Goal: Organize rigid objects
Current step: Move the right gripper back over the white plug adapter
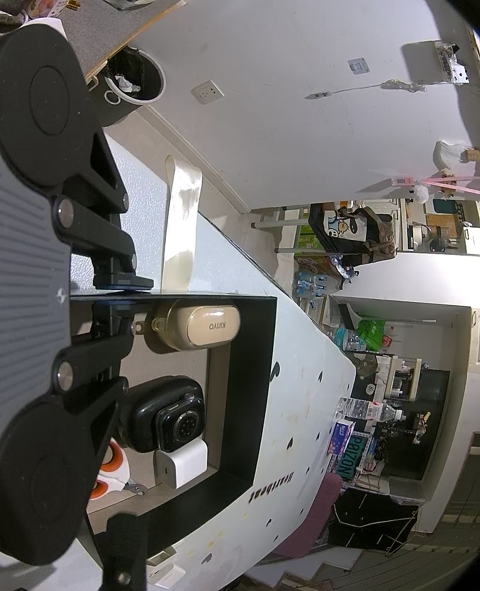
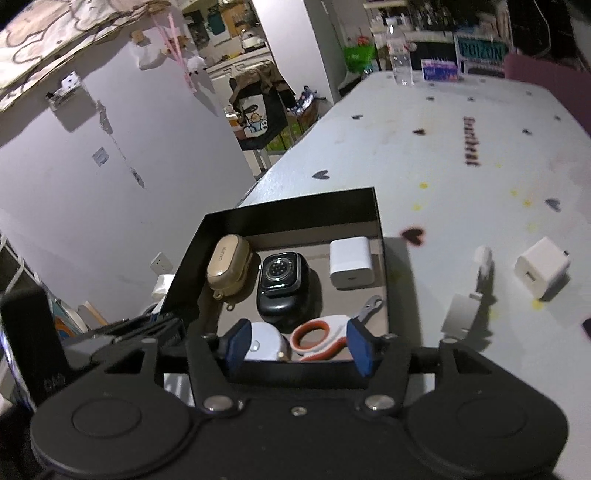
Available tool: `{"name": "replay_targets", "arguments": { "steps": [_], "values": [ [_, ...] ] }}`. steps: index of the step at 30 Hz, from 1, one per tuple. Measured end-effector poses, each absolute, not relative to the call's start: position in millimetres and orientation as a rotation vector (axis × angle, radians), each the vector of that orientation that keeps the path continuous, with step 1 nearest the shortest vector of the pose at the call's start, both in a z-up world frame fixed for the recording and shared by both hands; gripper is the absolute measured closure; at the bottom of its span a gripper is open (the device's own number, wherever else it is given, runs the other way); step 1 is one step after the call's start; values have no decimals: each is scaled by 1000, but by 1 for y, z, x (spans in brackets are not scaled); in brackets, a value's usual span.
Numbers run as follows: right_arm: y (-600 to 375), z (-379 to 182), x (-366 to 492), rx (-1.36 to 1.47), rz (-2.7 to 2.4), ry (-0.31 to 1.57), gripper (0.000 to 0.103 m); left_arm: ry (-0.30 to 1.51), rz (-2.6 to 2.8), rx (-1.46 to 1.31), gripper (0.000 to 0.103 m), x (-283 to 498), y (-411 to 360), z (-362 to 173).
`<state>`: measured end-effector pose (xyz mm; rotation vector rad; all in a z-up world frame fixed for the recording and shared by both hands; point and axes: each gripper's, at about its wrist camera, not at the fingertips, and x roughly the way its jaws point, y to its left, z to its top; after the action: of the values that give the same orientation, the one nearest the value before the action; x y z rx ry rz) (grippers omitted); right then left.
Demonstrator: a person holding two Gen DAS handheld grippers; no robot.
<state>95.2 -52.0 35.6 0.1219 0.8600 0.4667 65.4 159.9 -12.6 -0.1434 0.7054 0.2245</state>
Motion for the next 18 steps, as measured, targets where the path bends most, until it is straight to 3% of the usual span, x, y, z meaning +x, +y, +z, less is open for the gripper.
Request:
{"name": "replay_targets", "arguments": {
  "steps": [5, 18],
  "values": [
    [-57, 39, 84, 79, 493, 822, 43, 707, 229, -141, 98, 66, 160, -13],
    [-104, 59, 68, 40, 521, 653, 22, 723, 251, -152, 99, 68, 157, -12]
  ]
}}
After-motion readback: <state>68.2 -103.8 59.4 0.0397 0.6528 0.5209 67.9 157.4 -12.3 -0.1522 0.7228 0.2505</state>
